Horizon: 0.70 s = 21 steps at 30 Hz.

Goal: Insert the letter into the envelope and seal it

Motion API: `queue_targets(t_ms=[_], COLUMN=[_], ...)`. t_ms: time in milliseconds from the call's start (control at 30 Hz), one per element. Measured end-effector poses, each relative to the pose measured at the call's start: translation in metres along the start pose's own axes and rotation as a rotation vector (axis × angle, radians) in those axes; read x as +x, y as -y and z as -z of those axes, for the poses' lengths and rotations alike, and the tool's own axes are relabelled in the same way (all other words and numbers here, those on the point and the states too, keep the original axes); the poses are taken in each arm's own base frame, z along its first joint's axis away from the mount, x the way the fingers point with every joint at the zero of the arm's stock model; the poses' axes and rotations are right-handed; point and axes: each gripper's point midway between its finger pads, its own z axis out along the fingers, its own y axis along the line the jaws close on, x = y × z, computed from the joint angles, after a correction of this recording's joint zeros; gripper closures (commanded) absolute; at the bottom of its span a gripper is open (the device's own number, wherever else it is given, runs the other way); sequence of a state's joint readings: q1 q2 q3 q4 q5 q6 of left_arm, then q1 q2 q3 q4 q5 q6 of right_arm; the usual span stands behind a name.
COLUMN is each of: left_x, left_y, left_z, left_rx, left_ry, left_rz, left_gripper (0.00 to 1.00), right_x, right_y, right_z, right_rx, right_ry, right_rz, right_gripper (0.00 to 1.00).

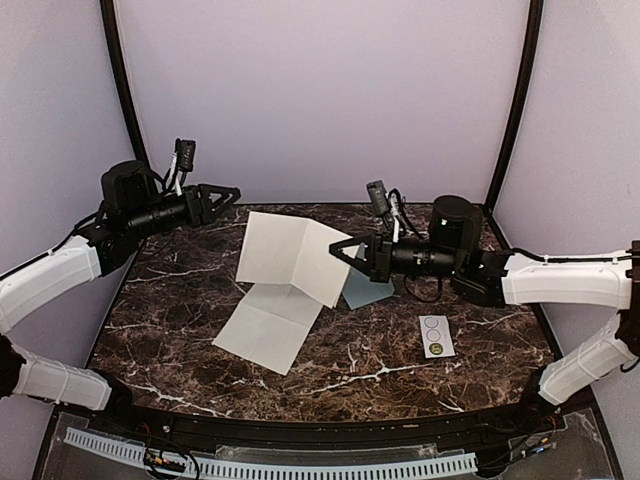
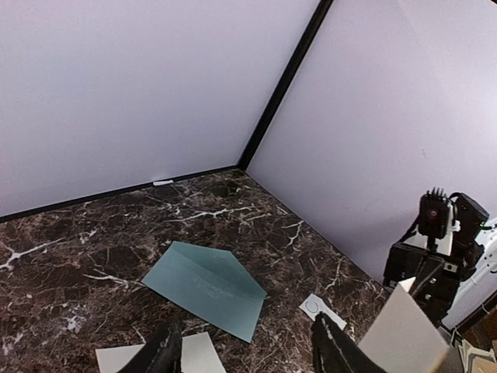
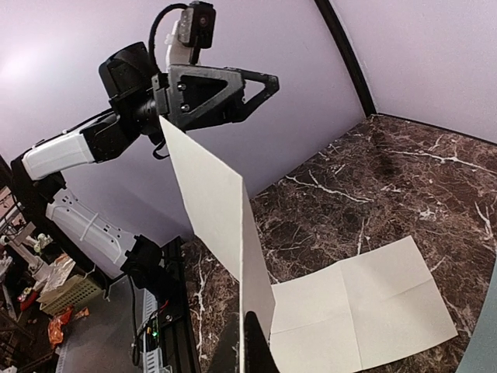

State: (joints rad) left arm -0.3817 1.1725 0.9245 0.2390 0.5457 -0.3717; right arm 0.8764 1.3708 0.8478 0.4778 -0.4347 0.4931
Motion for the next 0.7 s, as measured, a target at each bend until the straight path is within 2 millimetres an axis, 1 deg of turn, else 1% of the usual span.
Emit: queue_targets(t_ms=[67, 167, 233, 367, 433, 467, 633, 700], left_x=[0.000, 0.004, 0.012, 0.039, 0.051, 0.057, 0.071, 0.075], left_y=[-0.012, -0.023, -0.026, -0.024, -0.015, -0.007, 0.044, 0.060], left_z=[0.001, -0.001, -0.007, -0.023, -0.029, -0.032, -0.037, -0.036], left_rx=[-0.048, -0.076, -0.064, -0.003, 0.037, 0.066, 0.251, 0.316], left_ry=[0.002, -0.009, -0.035, -0.127, -0.172, -0.195, -0.262, -0.280], left_rz=[0.013, 0.028, 0.043, 0.081, 0.081, 0.074, 0.012, -0.004], left_gripper=[0.44, 0.44, 0.44, 0.41, 0.39, 0.39, 0.37, 0.37], right_x=[-0.001, 0.000, 0.000, 0.001, 0.003, 0.004, 0.007, 0.008], right_y=[-0.005, -0.010, -0.012, -0.013, -0.012, -0.011, -0.005, -0.002], right_z=[0.000, -0.001, -0.001, -0.001, -0.003, -0.003, -0.006, -0.007], right_rx=[-0.020, -0.046, -0.058, -0.068, -0.069, -0.068, -0.048, -0.036], right_ry=[-0.010, -0.025, -0.029, -0.035, -0.040, -0.042, -0.047, -0.045], right_rz=[0.011, 0.019, 0.022, 0.021, 0.018, 0.016, -0.002, -0.013], right_gripper=[1.00, 1.00, 1.00, 1.00, 1.00, 1.00, 1.00, 1.00])
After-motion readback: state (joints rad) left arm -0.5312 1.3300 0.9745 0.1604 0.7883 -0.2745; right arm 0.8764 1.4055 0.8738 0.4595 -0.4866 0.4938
